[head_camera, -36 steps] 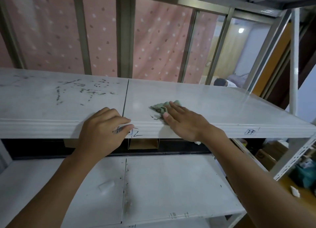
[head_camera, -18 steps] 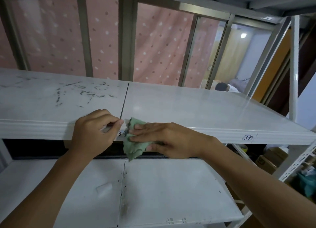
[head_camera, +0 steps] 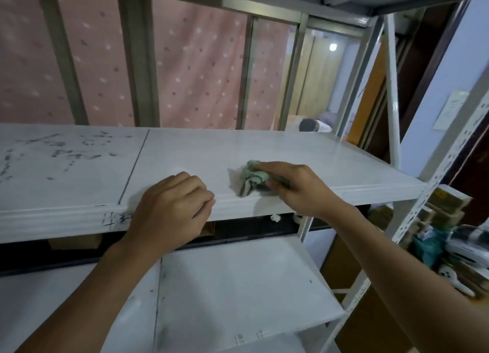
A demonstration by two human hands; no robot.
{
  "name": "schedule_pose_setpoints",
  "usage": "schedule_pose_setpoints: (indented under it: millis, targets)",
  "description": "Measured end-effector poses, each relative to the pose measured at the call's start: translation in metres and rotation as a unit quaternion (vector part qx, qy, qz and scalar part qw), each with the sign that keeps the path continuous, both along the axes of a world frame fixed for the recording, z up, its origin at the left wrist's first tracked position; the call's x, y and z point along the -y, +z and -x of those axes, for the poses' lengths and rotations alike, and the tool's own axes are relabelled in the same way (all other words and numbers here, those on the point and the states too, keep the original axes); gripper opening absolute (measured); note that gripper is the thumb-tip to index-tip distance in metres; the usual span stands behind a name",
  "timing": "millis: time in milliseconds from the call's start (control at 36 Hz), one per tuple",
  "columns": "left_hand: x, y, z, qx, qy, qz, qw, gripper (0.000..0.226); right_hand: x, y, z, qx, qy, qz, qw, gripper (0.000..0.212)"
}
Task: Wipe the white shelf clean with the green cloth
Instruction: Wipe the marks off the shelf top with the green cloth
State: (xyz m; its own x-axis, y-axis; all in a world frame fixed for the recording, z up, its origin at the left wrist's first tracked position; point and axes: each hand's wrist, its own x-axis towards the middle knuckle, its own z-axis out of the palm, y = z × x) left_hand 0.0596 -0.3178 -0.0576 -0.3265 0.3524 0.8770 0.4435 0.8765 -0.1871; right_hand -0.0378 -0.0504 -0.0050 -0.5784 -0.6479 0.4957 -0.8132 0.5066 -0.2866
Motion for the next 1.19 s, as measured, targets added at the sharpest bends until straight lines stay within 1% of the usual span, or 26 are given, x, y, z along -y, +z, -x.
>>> schedule_pose_setpoints:
  millis: [111, 194, 278, 333, 389, 417, 472, 500, 556, 667, 778, 833, 944, 1083, 1194]
  targets:
    - [-0.040, -0.002, 0.023, 0.013, -0.017, -0.009, 1.000, 0.021, -0.063, 0.006, 0.036, 0.040, -0.141, -0.002, 0.989, 0.042]
    - [-0.072, 0.000, 0.039, 0.016, -0.026, -0.014, 0.999, 0.021, -0.118, 0.008, 0.063, 0.087, -0.236, 0.016, 0.968, 0.048]
    - [-0.106, 0.003, 0.056, 0.016, -0.025, -0.013, 0.999, 0.020, -0.169, 0.011, 0.083, 0.102, -0.300, 0.044, 0.948, 0.053]
    - [-0.130, 0.004, 0.068, 0.019, -0.018, -0.022, 0.999, 0.021, -0.199, 0.011, 0.096, 0.102, -0.339, 0.037, 0.935, 0.044]
    - [-0.150, 0.004, 0.080, 0.022, -0.008, -0.028, 0.999, 0.020, -0.220, 0.010, 0.106, 0.100, -0.368, 0.009, 0.924, 0.028]
    - [-0.160, 0.005, 0.086, 0.023, -0.002, -0.028, 0.999, 0.020, -0.228, 0.010, 0.111, 0.099, -0.376, -0.006, 0.921, 0.029]
    - [-0.177, 0.005, 0.095, 0.023, 0.011, -0.025, 0.999, 0.020, -0.242, 0.010, 0.120, 0.088, -0.377, -0.034, 0.921, 0.038]
    - [-0.186, 0.004, 0.098, 0.022, 0.017, -0.025, 0.999, 0.020, -0.247, 0.010, 0.123, 0.079, -0.373, -0.044, 0.923, 0.039]
    - [-0.199, 0.001, 0.102, 0.015, 0.028, -0.031, 0.999, 0.021, -0.255, 0.009, 0.130, 0.058, -0.372, -0.061, 0.925, 0.035]
    - [-0.209, -0.007, 0.103, 0.000, 0.056, -0.045, 0.997, 0.023, -0.265, 0.005, 0.140, 0.068, -0.350, -0.058, 0.933, 0.027]
    - [-0.207, -0.013, 0.095, -0.015, 0.076, -0.049, 0.996, 0.021, -0.250, 0.007, 0.132, 0.066, -0.300, -0.086, 0.948, 0.033]
    - [-0.205, -0.014, 0.089, -0.017, 0.092, -0.046, 0.995, 0.022, -0.231, 0.004, 0.126, 0.053, -0.272, -0.100, 0.956, 0.033]
    - [-0.187, -0.019, 0.076, -0.025, 0.128, -0.046, 0.990, 0.023, -0.178, 0.003, 0.104, 0.056, -0.203, -0.092, 0.973, 0.025]
    - [-0.148, -0.023, 0.050, -0.050, 0.174, -0.041, 0.983, 0.021, -0.095, 0.005, 0.074, 0.080, -0.140, -0.103, 0.982, 0.027]
    - [-0.113, -0.025, 0.021, -0.064, 0.203, -0.050, 0.976, 0.018, -0.025, 0.006, 0.050, 0.091, -0.077, -0.090, 0.989, 0.027]
